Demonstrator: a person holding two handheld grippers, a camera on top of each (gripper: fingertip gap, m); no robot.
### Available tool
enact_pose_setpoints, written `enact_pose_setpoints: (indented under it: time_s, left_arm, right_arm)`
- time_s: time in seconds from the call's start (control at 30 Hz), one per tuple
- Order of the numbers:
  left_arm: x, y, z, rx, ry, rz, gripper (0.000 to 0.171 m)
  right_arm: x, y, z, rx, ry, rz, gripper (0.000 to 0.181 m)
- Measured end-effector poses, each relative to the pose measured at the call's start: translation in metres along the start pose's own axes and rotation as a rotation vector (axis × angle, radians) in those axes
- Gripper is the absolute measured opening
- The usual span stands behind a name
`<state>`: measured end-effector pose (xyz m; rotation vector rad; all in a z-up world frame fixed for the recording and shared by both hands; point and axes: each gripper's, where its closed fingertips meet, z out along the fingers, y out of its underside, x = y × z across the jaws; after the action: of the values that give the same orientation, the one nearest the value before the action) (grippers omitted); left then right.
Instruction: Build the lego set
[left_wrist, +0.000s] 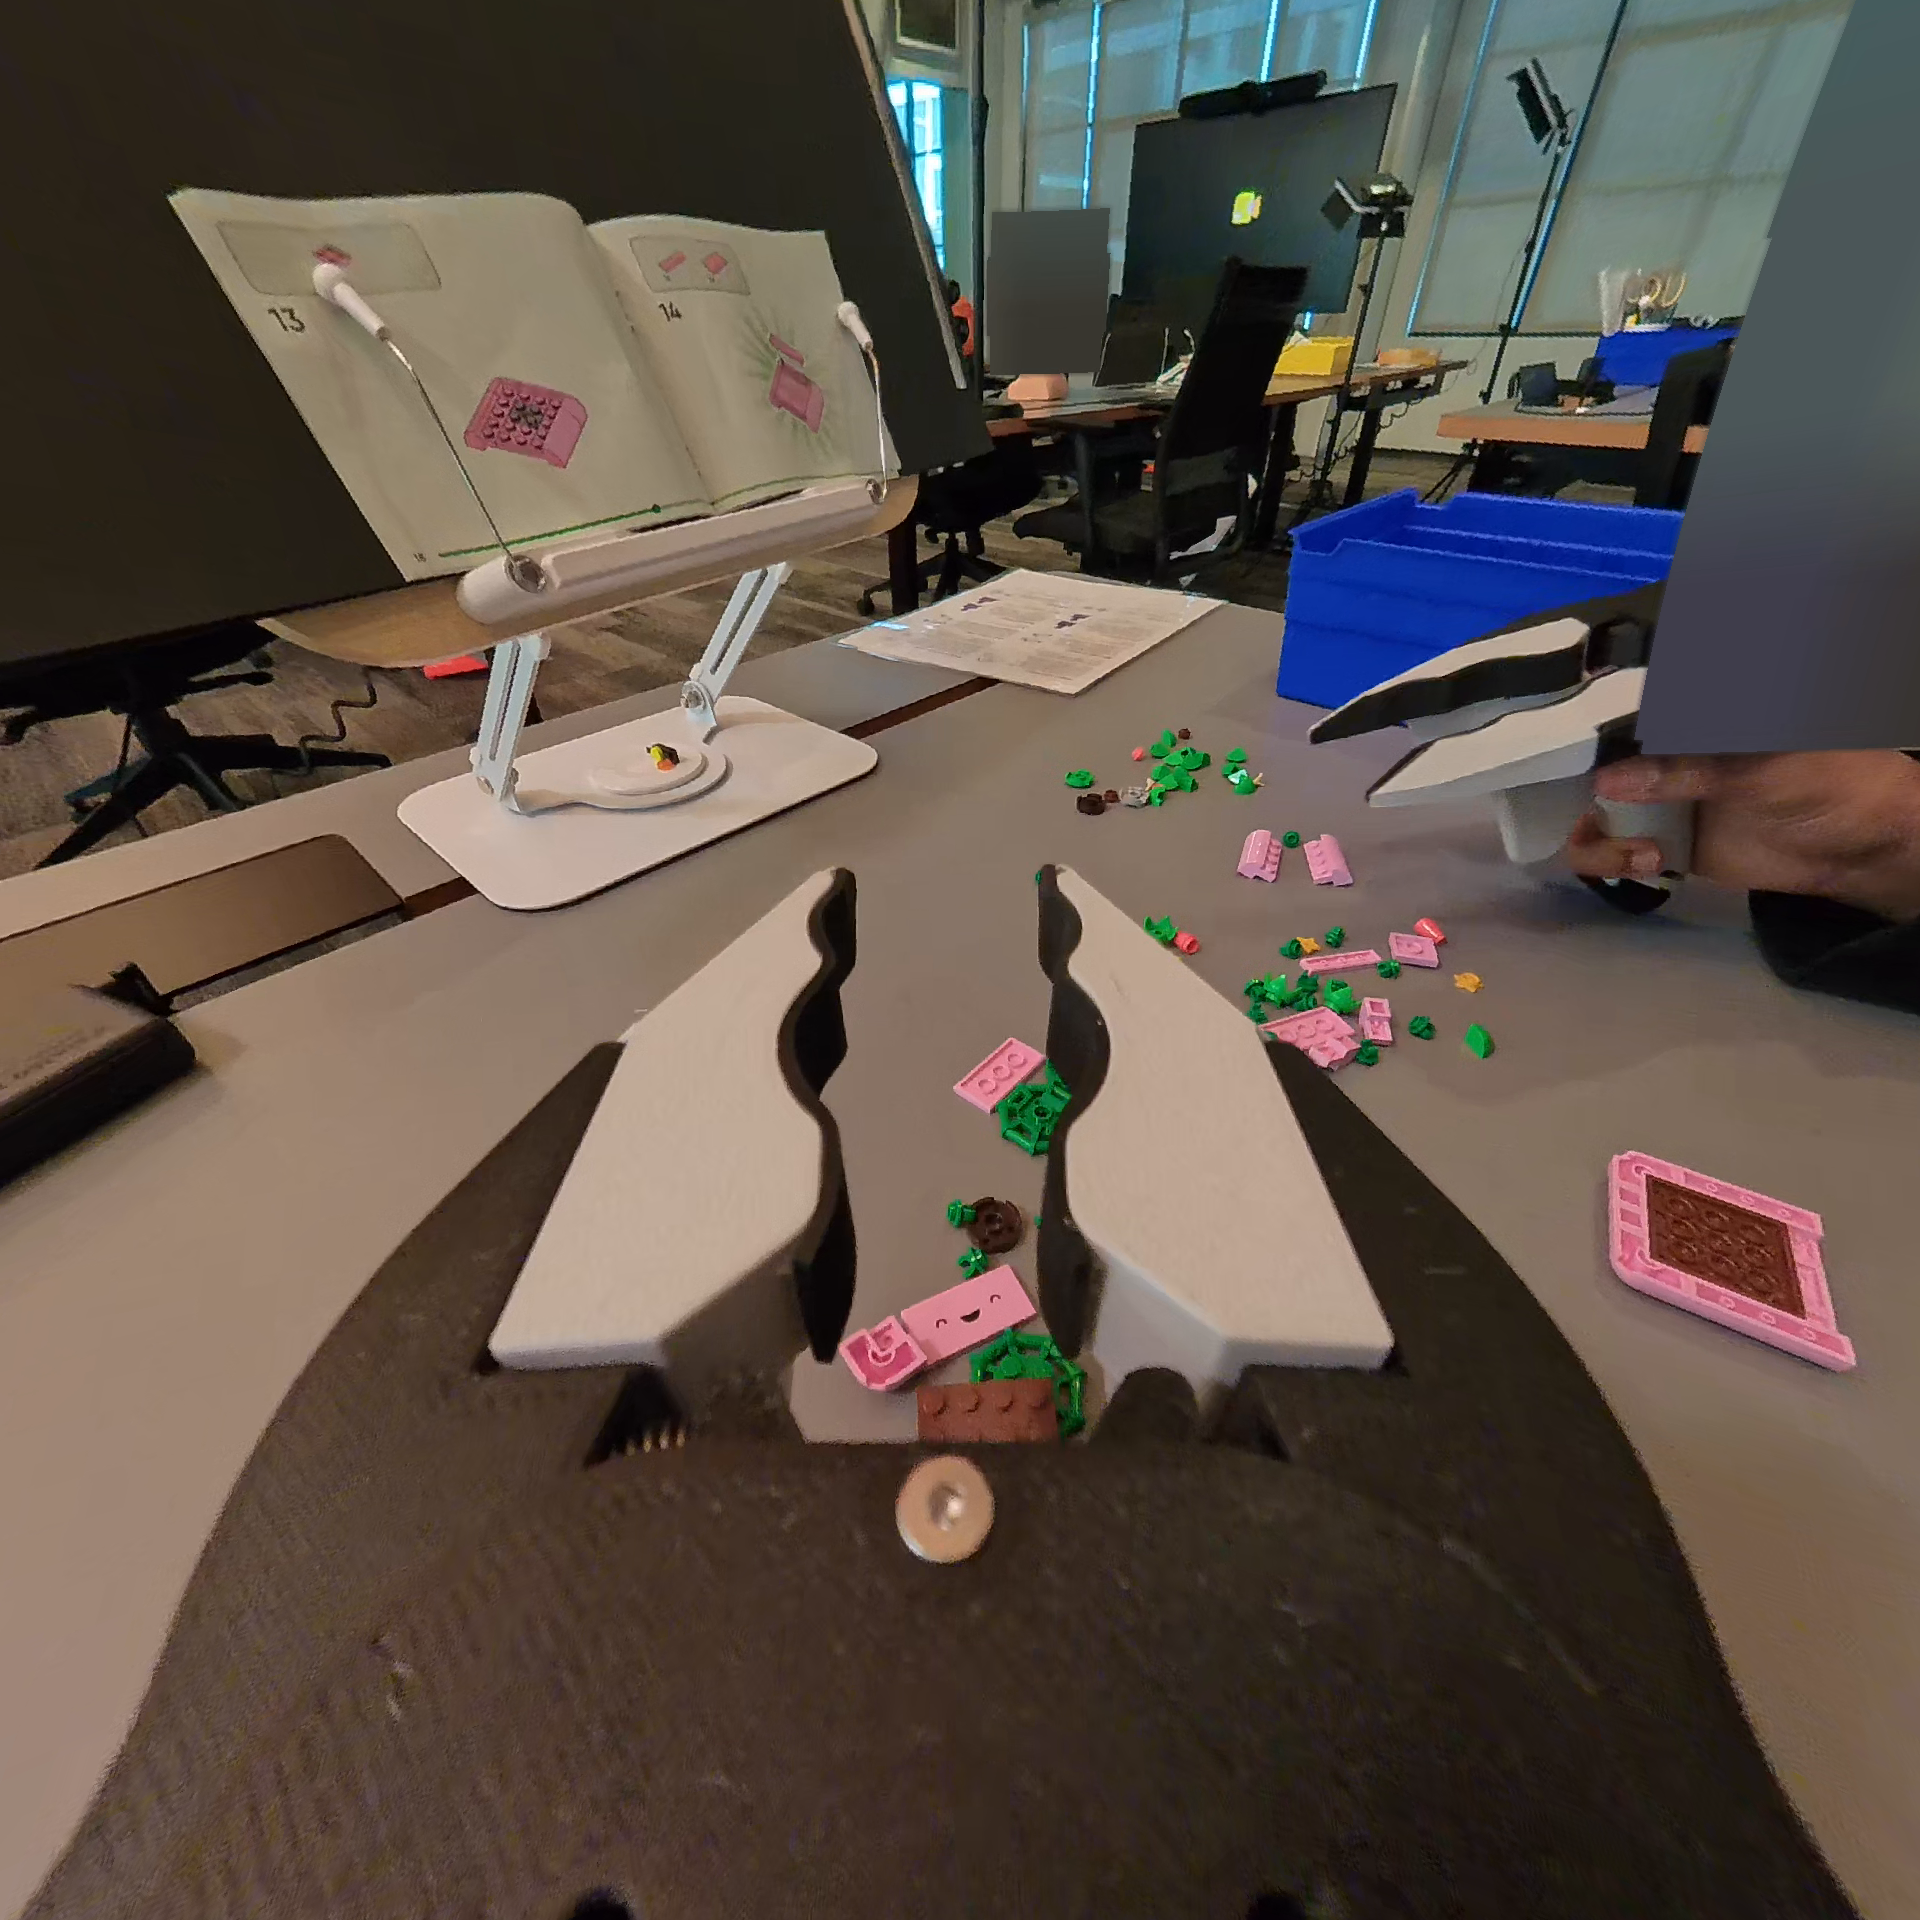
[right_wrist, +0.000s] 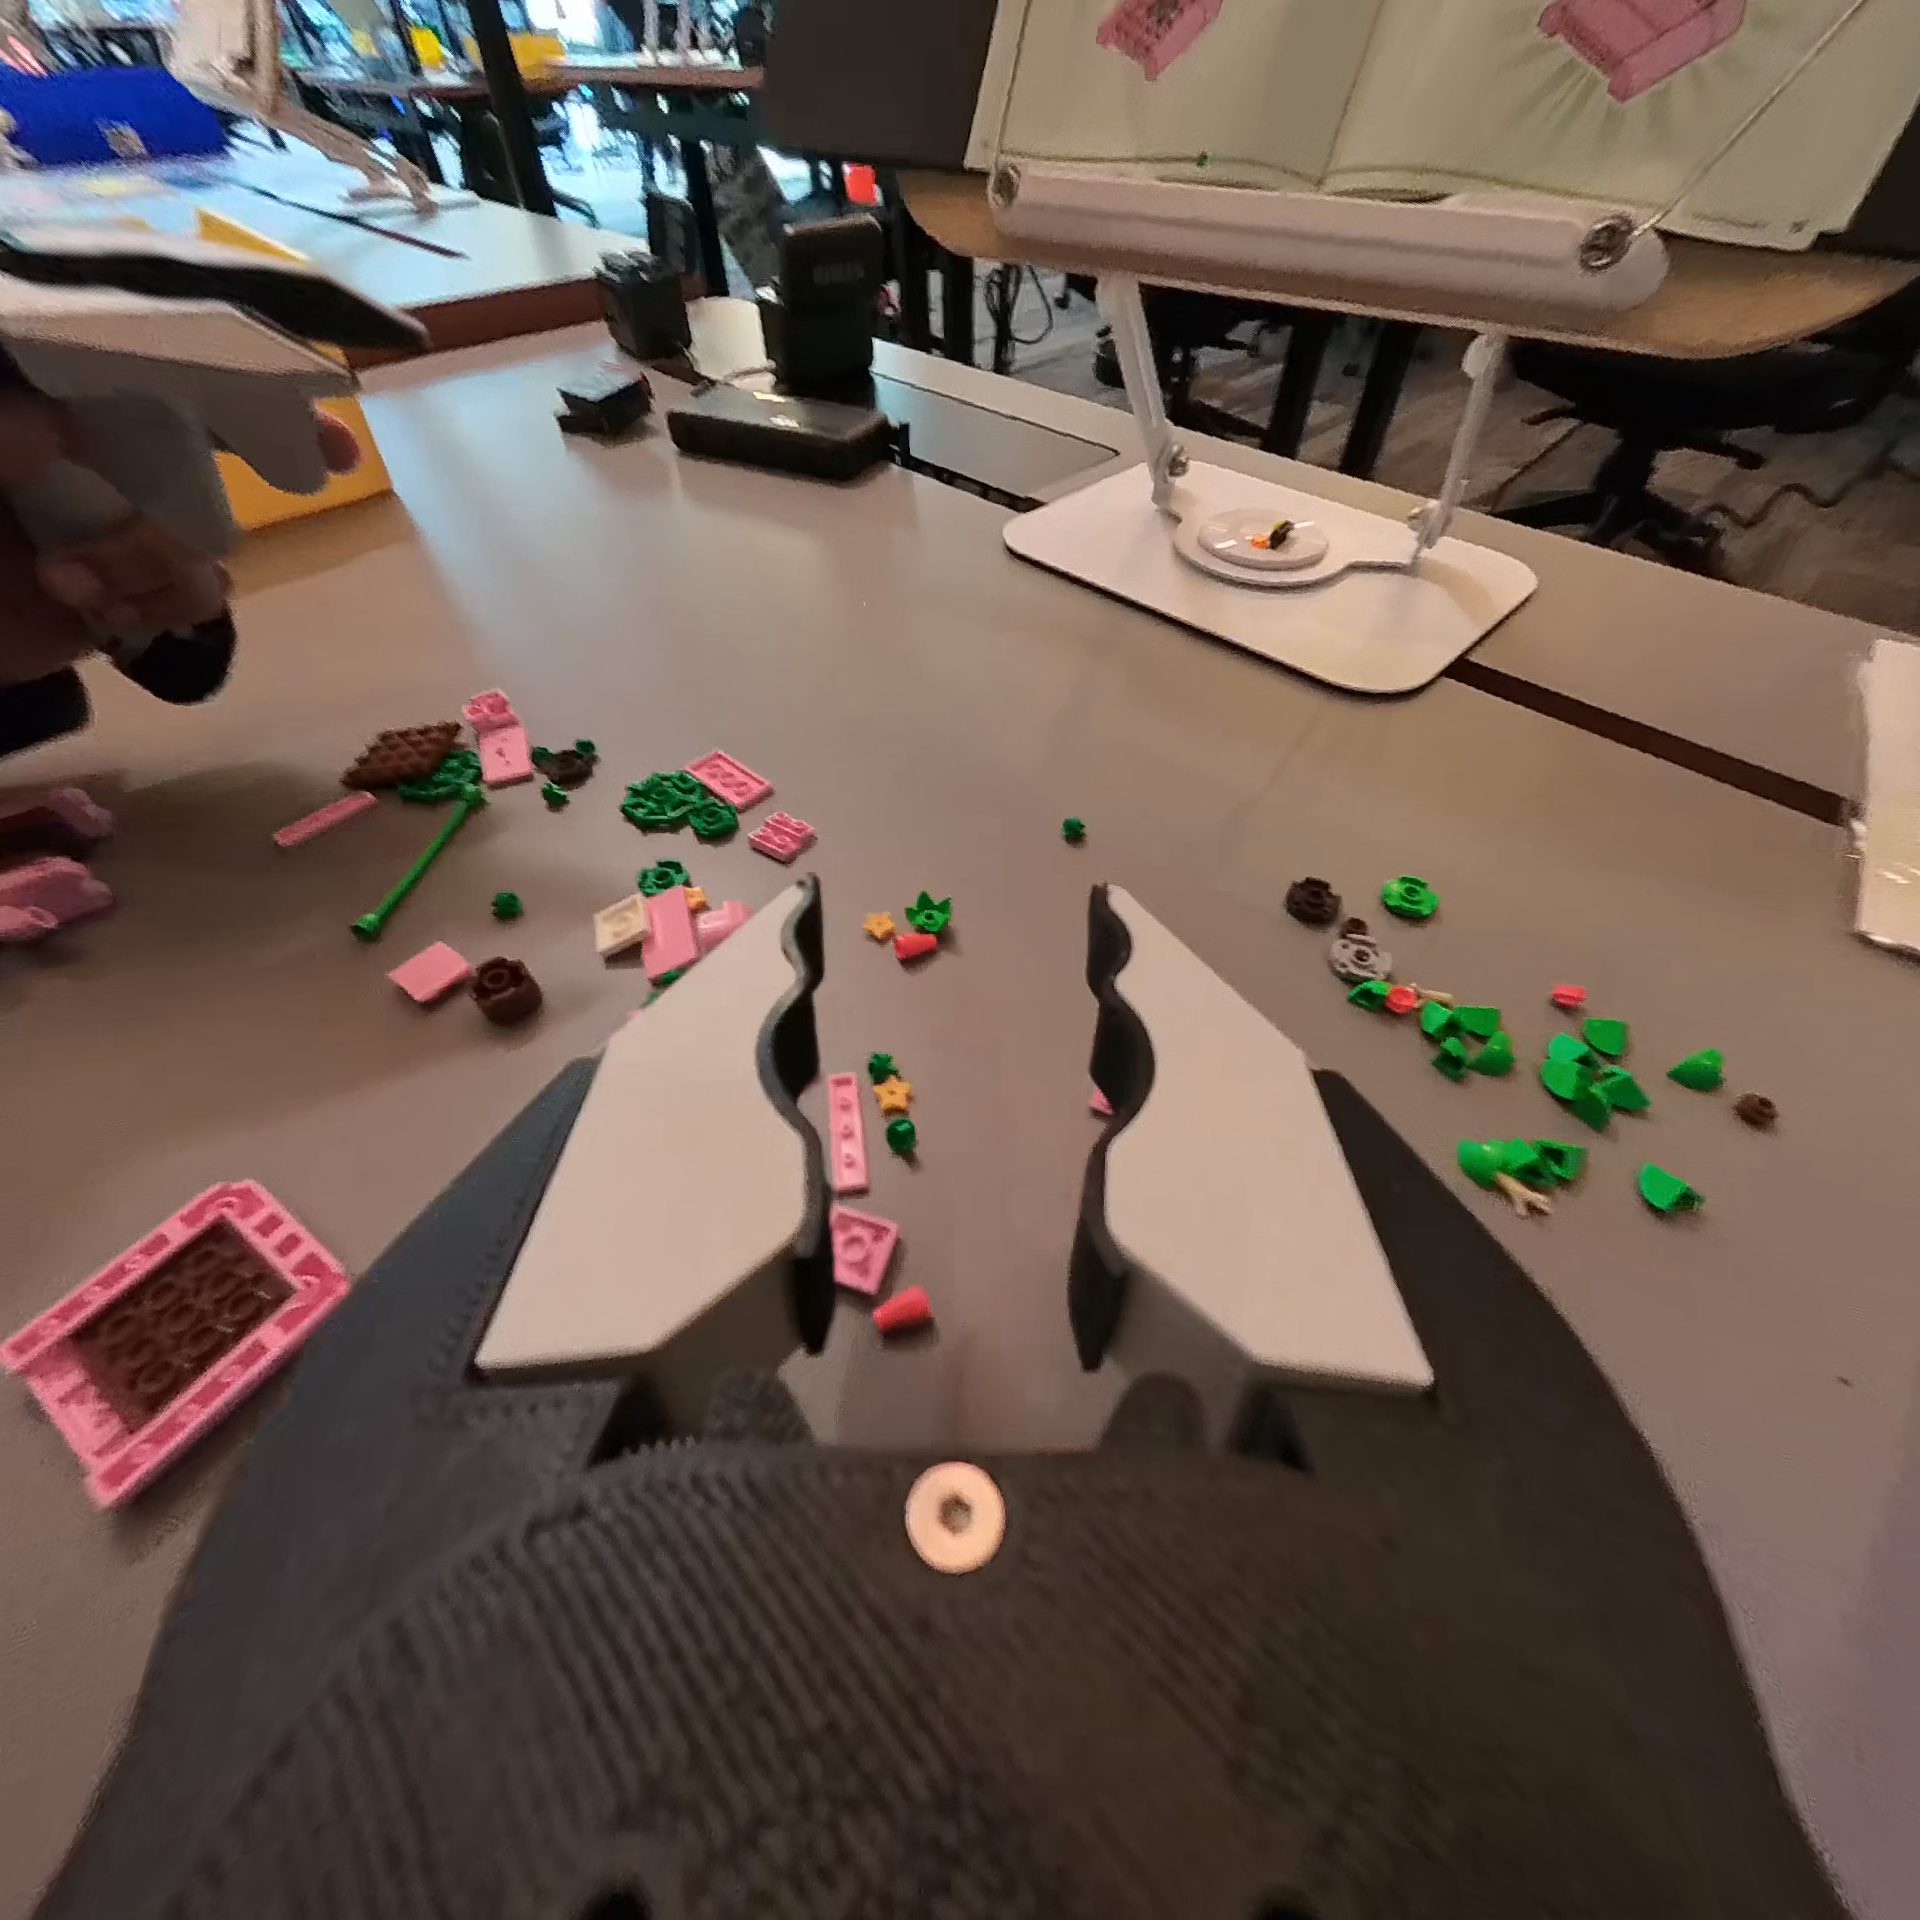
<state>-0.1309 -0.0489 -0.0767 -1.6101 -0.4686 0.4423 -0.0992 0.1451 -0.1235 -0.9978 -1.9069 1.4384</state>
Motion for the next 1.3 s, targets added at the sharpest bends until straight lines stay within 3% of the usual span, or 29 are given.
enact_pose_setpoints:
  time_s: [0.63, 0.83, 0.93, 1.03, 1.13, 1.3]
  left_arm:
    - [-0.012, 0.021, 0.006, -0.081, -0.045, -0.019, 0.037]
    - [-0.007, 0.016, 0.006, -0.065, -0.035, -0.009, 0.035]
    - [-0.005, 0.014, 0.006, -0.058, -0.036, 0.008, 0.034]
    - [-0.004, 0.011, 0.005, -0.048, -0.037, 0.011, 0.033]
    - [-0.001, 0.006, 0.004, -0.023, -0.024, -0.003, 0.033]
    - [-0.004, 0.006, 0.003, -0.026, -0.039, 0.016, 0.032]
  right_arm:
    - [-0.007, 0.004, 0.001, 0.0, -0.137, 0.114, 0.017]
    - [-0.04, 0.013, 0.008, -0.072, -0.211, 0.009, 0.008]
    - [-0.055, 0.008, 0.008, -0.055, -0.271, 0.068, 0.007]
    - [-0.023, -0.002, -0.001, -0.006, -0.185, 0.174, 0.007]
    - [0.012, -0.001, -0.011, -0.003, -0.052, 0.13, 0.008]
    - [-0.012, 0.012, -0.002, -0.072, -0.151, 0.144, 0.008]
